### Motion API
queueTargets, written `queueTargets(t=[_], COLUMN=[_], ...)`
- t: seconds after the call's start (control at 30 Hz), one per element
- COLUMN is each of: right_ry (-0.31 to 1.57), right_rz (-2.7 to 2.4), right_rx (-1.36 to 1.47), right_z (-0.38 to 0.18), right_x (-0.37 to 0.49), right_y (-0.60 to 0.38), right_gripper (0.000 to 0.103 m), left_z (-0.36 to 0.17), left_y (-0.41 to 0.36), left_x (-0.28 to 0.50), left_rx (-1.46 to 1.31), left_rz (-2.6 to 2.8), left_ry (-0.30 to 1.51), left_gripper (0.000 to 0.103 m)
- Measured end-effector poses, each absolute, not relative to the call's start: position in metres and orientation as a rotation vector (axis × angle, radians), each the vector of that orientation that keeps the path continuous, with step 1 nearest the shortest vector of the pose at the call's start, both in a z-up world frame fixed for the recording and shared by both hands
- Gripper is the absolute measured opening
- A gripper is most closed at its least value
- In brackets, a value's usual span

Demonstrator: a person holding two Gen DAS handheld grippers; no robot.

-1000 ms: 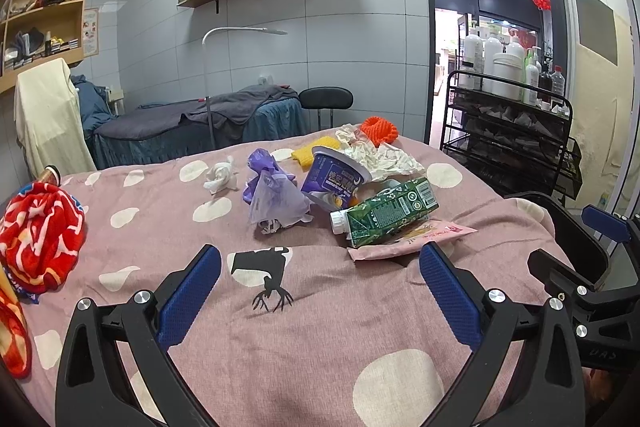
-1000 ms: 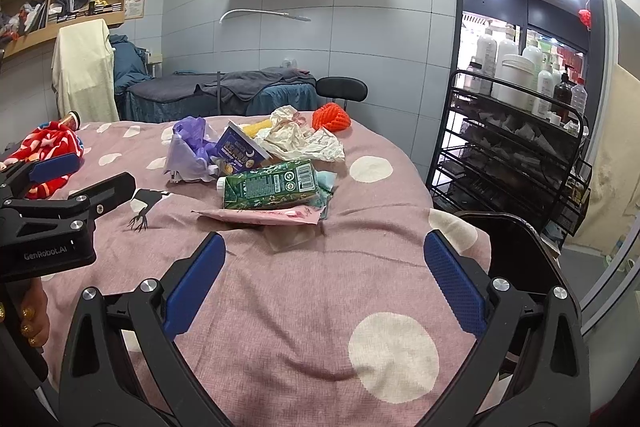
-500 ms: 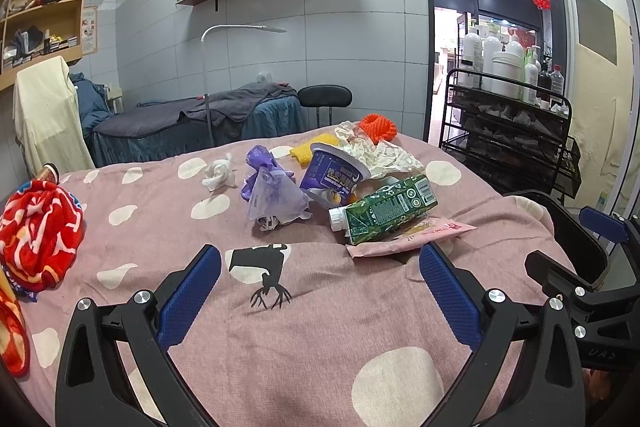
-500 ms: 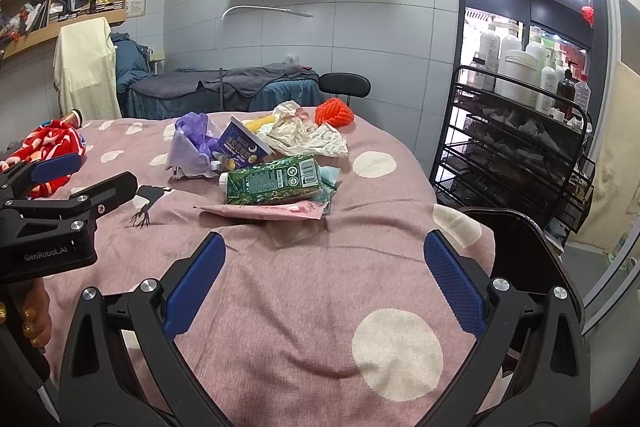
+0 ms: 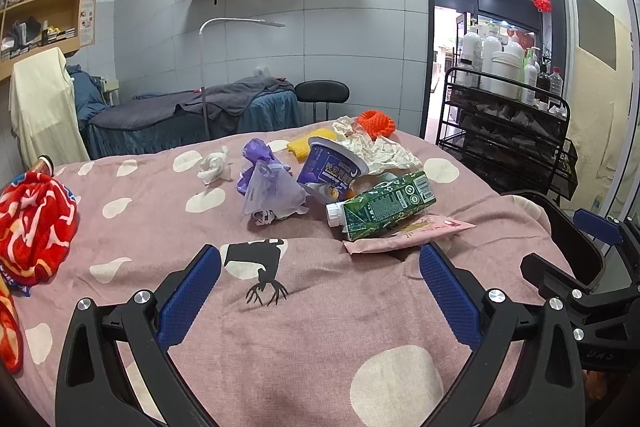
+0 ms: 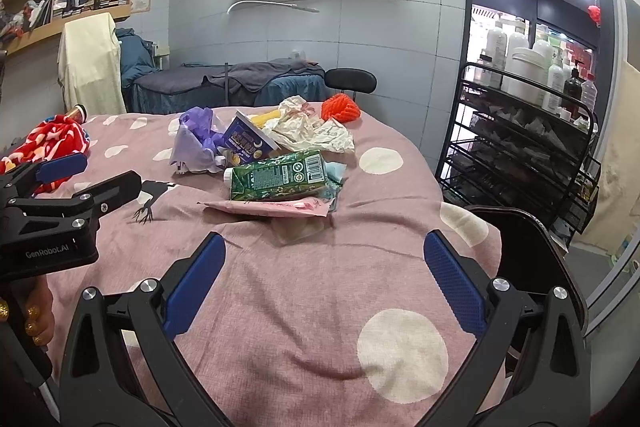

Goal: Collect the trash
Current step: 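Grasp the green juice carton with the right tool while the left tool grasps the purple bag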

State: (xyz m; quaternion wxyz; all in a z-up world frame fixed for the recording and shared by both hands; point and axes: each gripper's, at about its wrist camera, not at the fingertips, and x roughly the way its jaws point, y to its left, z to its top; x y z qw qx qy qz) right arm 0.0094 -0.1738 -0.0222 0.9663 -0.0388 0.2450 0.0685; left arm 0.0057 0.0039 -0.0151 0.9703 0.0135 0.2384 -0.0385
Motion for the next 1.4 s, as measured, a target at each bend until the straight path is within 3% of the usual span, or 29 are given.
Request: queueTargets(t=[0.47, 1.03, 1.27, 1.4], right_ry=[0.624, 0.902, 1.035, 1.091], right_rz=[0.317, 0.622, 0.759, 0.787], right_rx=[-0.079, -0.043, 0.047, 0.047], right_z=[-0.018, -0.04, -0.063, -0.075], right_x=[0.067, 0.215, 0.26, 0.272], right_y=[-0.18, -0.168, -0.161, -0.15], right_gripper=[0.098, 0.098, 0.098, 0.098], left_z=[-0.024, -0.022, -0.029, -0.035], left_y=[0.036, 0.042, 0.051, 0.059], left_x=[0.062, 0.163, 0.183, 0.19], left_rx=[0.02, 0.046, 0.036, -0.032], left_rz=[-0.119, -0.092, -0.071, -0.077], left_ry=[0.655, 0.755, 0.797, 0.828], left_gripper=[0.098, 0.098, 0.075, 0.057])
